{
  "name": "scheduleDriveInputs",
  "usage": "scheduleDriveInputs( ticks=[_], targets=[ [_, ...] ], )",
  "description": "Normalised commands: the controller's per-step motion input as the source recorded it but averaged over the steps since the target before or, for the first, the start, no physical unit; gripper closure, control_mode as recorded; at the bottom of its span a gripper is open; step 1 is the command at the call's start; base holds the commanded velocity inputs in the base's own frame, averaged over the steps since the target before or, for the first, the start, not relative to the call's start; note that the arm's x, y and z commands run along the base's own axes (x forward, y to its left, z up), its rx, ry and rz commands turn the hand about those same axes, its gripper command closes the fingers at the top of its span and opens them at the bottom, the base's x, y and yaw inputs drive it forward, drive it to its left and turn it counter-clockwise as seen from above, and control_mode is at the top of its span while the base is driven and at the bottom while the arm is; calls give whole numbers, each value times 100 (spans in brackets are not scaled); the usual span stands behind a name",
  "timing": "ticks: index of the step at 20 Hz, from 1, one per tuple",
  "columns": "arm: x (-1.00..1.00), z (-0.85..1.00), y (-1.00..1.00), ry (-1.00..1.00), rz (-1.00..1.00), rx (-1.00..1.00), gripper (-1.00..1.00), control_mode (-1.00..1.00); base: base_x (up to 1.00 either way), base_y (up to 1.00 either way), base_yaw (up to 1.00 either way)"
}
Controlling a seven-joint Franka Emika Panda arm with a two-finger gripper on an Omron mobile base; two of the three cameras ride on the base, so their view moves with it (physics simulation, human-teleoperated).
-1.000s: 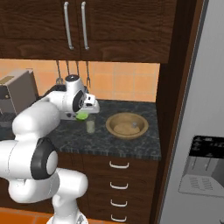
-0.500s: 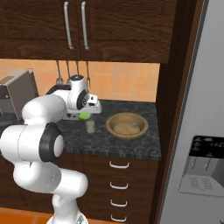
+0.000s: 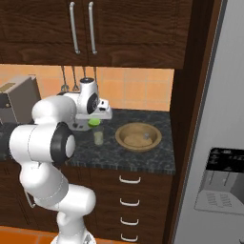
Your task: Grab a lemon wedge from the fridge and one ice cube from the ice bowl, and put them in the glass of lemonade.
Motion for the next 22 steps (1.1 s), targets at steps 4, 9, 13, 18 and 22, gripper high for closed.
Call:
scheduleDriveInputs(
  ticks=[4, 9, 13, 18, 22],
  targets=[
    [10, 0, 0, 7, 0, 0, 100, -100, 0, 0, 0],
    [0, -1, 0, 19, 0, 0, 100, -100, 0, 0, 0],
    [9, 0, 0, 1, 0, 0, 100, -100, 0, 0, 0],
    [22, -1, 0, 0, 0, 0, 100, -100, 0, 0, 0],
    [-13, -26, 0, 0, 0, 2, 100, -100, 0, 0, 0]
  ],
)
